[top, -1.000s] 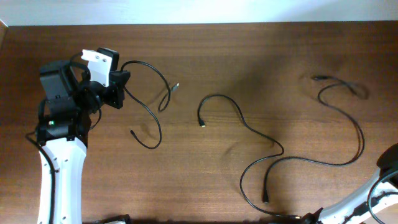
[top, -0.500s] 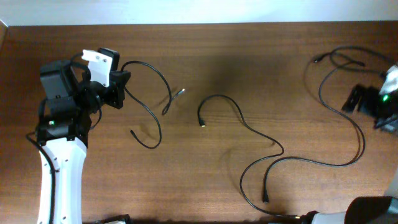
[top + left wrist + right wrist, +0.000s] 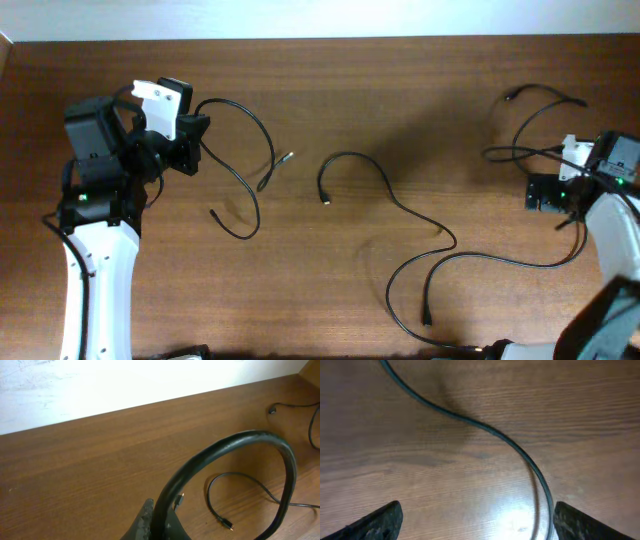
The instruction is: Untangle cables
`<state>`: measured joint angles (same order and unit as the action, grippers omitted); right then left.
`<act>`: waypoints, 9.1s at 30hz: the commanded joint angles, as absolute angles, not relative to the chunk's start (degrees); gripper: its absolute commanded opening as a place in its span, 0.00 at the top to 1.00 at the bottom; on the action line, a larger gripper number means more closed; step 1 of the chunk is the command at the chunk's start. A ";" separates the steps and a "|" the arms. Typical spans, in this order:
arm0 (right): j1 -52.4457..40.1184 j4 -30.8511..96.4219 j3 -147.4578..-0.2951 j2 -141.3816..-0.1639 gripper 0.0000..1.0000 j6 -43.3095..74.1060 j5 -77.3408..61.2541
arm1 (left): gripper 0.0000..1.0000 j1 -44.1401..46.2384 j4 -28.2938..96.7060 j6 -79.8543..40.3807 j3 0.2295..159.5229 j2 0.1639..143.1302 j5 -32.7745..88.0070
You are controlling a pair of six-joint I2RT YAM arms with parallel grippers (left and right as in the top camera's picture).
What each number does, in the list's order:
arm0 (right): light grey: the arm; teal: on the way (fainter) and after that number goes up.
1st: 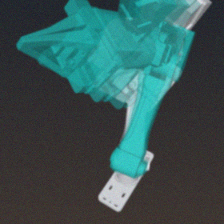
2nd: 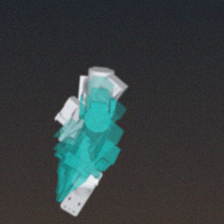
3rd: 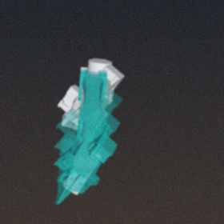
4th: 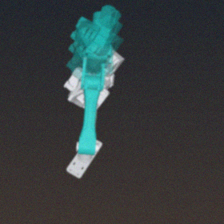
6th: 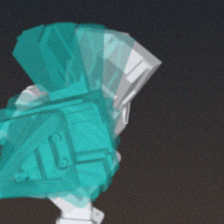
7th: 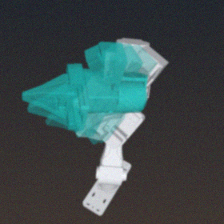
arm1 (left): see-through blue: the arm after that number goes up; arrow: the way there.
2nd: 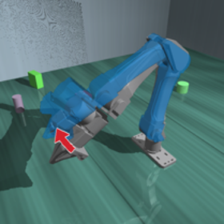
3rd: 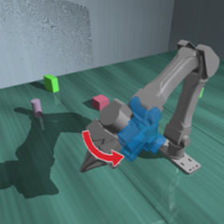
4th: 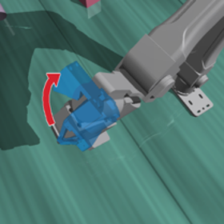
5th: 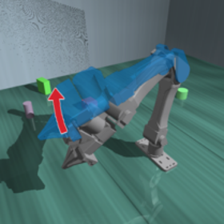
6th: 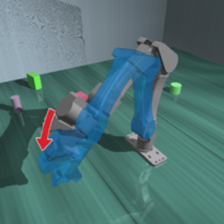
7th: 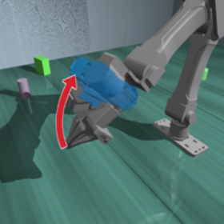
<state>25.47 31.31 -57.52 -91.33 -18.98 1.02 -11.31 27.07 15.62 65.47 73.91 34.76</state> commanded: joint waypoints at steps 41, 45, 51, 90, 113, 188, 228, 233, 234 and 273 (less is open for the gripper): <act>42.41 18.68 -64.55 -95.53 0.96 5.41 -45.95 | 1.00 -11.22 28.42 17.65 65.78 73.25 35.90; 42.83 24.51 -82.24 -89.62 0.96 7.38 -44.66 | 1.00 -11.22 28.58 17.65 65.78 73.25 35.88; 50.24 30.74 -99.85 -88.09 0.96 7.84 -32.71 | 1.00 -11.22 28.58 17.65 65.78 73.25 35.86; 33.82 66.61 -100.31 -106.24 0.01 0.69 -13.26 | 1.00 -11.22 29.45 17.65 65.78 73.25 35.83; -9.06 61.43 -60.42 -87.11 0.01 37.60 -8.78 | 0.36 -12.10 31.03 17.63 65.78 73.28 29.58; 16.93 63.59 -88.73 -103.57 0.01 26.61 -9.04 | 0.42 -8.86 31.55 17.65 65.78 74.19 33.23; -0.43 38.63 -67.61 -106.06 0.96 35.42 9.23 | 0.45 -8.78 31.79 17.65 65.78 74.19 33.47; 11.05 54.06 -88.71 -105.34 0.96 26.74 9.23 | 0.44 -8.78 31.79 17.65 65.78 74.19 33.45; 14.26 56.90 -92.82 -105.34 0.96 25.08 9.23 | 0.45 -8.78 31.79 17.65 65.78 74.19 33.45; 13.89 49.58 -77.73 -107.44 0.00 -22.59 -4.97 | 0.36 -8.78 32.23 20.25 65.78 74.19 33.01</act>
<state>13.89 51.70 -81.54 -107.11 -18.28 -4.67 -9.02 32.23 19.33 65.47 74.11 32.60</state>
